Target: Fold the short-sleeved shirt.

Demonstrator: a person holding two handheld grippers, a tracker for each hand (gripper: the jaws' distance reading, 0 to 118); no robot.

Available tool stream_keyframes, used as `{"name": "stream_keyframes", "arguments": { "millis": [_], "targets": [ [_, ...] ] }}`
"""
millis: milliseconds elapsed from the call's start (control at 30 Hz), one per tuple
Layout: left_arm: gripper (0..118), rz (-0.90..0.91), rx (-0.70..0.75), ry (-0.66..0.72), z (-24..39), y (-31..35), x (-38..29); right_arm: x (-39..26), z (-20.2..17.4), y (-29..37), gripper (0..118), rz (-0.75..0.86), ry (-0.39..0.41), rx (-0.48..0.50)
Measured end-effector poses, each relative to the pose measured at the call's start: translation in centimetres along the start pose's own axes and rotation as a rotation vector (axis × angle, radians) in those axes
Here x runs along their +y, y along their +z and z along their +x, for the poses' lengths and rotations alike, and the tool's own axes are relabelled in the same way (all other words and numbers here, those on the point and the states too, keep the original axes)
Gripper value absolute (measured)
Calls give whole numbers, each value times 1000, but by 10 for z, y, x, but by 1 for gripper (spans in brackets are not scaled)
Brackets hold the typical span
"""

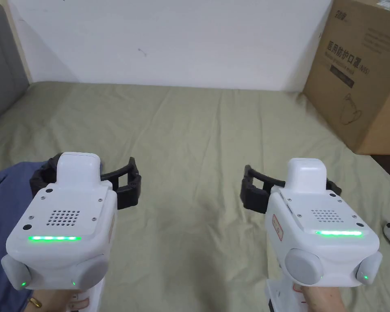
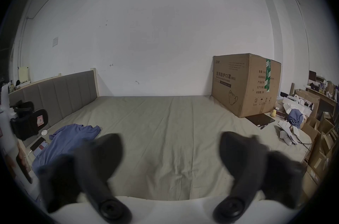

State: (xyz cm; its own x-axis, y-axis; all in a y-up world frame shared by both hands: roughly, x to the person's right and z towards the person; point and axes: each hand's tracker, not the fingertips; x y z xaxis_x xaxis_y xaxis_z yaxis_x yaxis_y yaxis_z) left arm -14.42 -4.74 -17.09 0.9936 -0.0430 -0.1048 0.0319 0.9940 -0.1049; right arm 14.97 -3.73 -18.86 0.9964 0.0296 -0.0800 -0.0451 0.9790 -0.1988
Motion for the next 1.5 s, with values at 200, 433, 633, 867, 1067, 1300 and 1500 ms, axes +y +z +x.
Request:
{"name": "stream_keyframes", "arguments": {
  "millis": [200, 433, 633, 867, 1067, 1300, 1500],
  "targets": [
    [0, 25, 32, 7, 3, 4, 6, 9, 0, 3, 0, 1, -26, 11],
    [0, 10, 9, -41, 11, 3, 6, 9, -2, 7, 0, 15, 8, 21],
    [0, -1, 5, -30, 11, 3, 5, 9, -2, 8, 0, 17, 11, 17],
    [0, 5, 5, -18, 6, 5, 8, 10, 0, 8, 0, 14, 14, 20],
    [0, 2, 7, -8, 3, 6, 8, 10, 0, 8, 0, 14, 17, 22],
    [0, 0, 5, -8, 2, 5, 8, 11, 1, 7, 0, 9, 15, 25],
    [0, 8, 40, 1, -13, 13, 8, 15, -13, 3, 0, 11, 27, 65]
  ]
}}
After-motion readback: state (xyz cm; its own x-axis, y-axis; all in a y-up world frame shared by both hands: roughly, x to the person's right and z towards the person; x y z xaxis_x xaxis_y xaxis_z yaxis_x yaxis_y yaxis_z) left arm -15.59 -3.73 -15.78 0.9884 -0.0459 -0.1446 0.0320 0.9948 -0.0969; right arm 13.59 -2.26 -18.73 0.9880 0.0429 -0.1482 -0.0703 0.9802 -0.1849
